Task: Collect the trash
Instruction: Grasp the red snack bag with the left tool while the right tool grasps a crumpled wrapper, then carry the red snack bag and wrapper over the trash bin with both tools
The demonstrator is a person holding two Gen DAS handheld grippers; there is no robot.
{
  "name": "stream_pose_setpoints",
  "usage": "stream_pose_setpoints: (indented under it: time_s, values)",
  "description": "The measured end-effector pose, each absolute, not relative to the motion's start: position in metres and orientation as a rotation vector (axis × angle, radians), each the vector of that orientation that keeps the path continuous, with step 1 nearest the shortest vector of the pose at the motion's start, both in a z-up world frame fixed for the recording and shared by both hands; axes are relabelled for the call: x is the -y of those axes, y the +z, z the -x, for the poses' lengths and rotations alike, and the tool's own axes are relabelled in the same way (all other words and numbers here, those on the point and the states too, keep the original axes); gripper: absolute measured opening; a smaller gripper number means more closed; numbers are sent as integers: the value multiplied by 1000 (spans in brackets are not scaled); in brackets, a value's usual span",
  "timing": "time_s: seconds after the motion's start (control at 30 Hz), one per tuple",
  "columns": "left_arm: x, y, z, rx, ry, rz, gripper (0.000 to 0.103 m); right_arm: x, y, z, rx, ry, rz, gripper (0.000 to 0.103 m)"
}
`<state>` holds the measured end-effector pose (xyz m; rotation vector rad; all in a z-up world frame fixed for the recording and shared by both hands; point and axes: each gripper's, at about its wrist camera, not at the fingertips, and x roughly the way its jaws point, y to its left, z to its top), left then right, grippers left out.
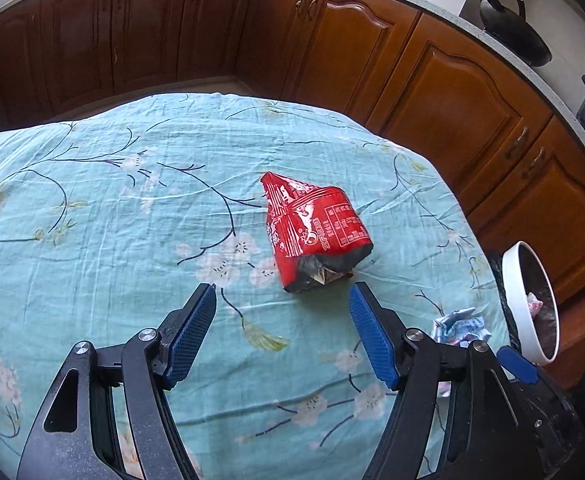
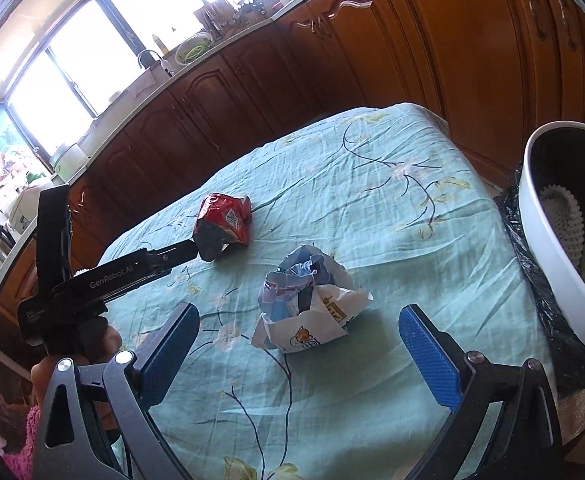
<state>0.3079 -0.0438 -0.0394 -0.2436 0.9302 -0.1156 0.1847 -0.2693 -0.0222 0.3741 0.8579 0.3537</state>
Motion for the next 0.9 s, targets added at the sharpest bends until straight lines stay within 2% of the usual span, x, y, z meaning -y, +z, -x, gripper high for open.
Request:
stream_pose_setpoints:
  time_s: [0.13, 0.17, 0.23, 0.27, 0.3, 0.33, 0.37, 0.4, 0.53, 0.73, 0.77, 0.8, 0.9]
  values:
    - [43, -45, -322, -931, -97, 246, 70, 266, -32, -197, -880, 351, -376, 99]
    - [43, -45, -325, -927, -95, 243, 67, 265, -35, -199, -886, 353, -378, 96]
    - [45, -48, -330, -933, -95, 232, 55, 263, -39, -203, -897, 355, -377, 89]
    - [45, -49, -331, -938, -98, 230, 45, 262, -41, -204, -902, 353, -372, 81]
    - [47, -51, -332, -943, -102, 228, 32, 262, -42, -205, -903, 350, -367, 69]
    - [48, -52, -333, -947, -106, 227, 26, 262, -43, -206, -902, 348, -363, 61]
    - [48, -53, -333, -949, -114, 227, 14, 263, -43, -206, -901, 349, -364, 51]
    - [49, -54, -332, -948, -120, 227, 7, 264, -42, -204, -892, 349, -367, 45]
    - [50, -49, -319, -929, -136, 233, 4, 271, -36, -195, -865, 345, -362, 36]
    - [59, -33, -289, -894, -185, 232, 2, 289, -24, -175, -834, 346, -380, 33]
    - [62, -30, -284, -887, -195, 228, 2, 292, -21, -171, -827, 344, -384, 21]
    - [65, -27, -279, -881, -206, 223, 2, 296, -19, -167, -824, 341, -388, 14]
    - [76, -20, -264, -868, -242, 208, 2, 305, -12, -159, -814, 337, -392, 12]
